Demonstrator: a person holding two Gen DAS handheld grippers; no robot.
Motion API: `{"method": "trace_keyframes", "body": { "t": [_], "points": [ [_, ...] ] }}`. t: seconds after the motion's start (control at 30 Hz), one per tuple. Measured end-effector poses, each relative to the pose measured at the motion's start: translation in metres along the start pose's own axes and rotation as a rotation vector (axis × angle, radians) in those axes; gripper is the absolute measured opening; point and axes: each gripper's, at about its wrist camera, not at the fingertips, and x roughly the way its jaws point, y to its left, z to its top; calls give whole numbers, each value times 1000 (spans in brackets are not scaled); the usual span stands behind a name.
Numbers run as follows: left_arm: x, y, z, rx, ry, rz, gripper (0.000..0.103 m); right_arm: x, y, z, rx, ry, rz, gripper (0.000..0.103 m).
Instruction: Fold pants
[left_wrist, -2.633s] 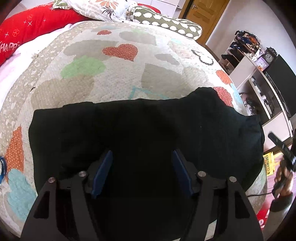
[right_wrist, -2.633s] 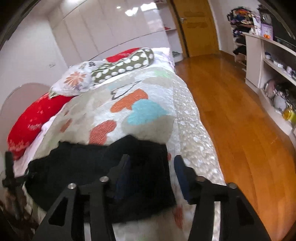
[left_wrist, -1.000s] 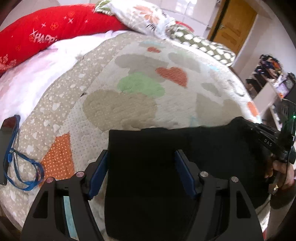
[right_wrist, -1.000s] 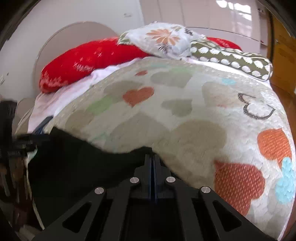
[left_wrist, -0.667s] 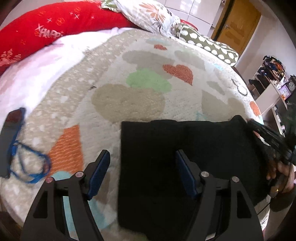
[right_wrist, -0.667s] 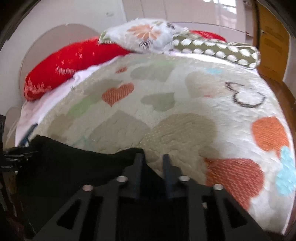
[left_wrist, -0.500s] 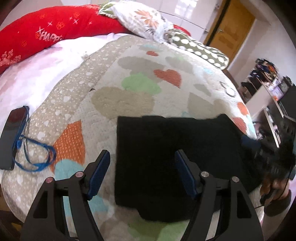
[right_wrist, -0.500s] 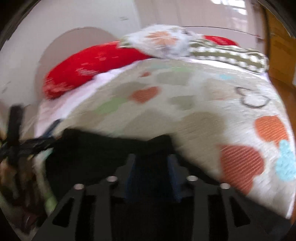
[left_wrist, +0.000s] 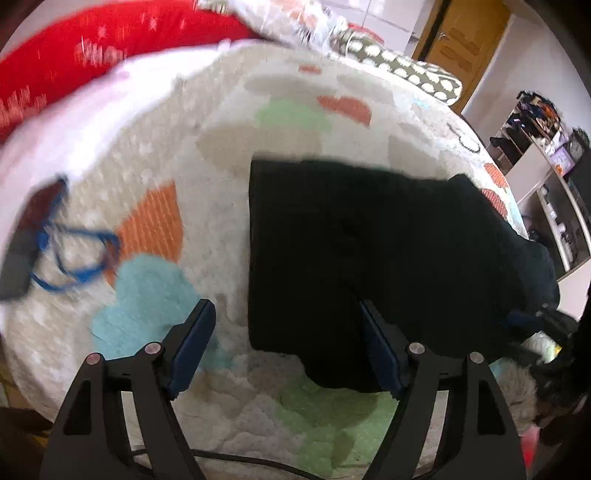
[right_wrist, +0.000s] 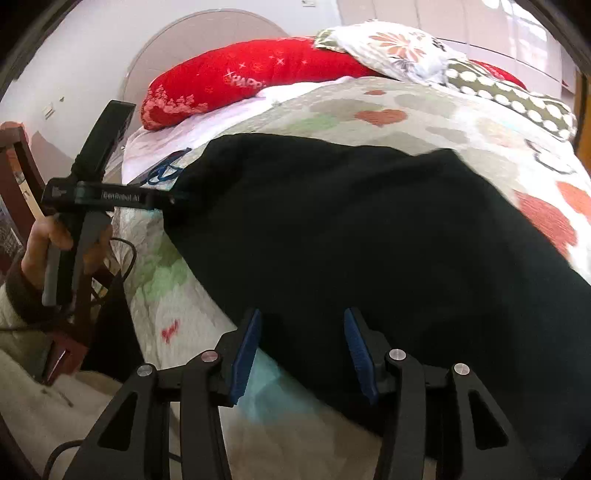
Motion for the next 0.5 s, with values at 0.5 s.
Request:
{"method": "trace_keyframes", "body": {
  "t": [0.5],
  "points": [
    [-16, -74, 32, 113, -88, -111, 78, -55, -102, -36, 244, -74, -360, 62]
  ]
}}
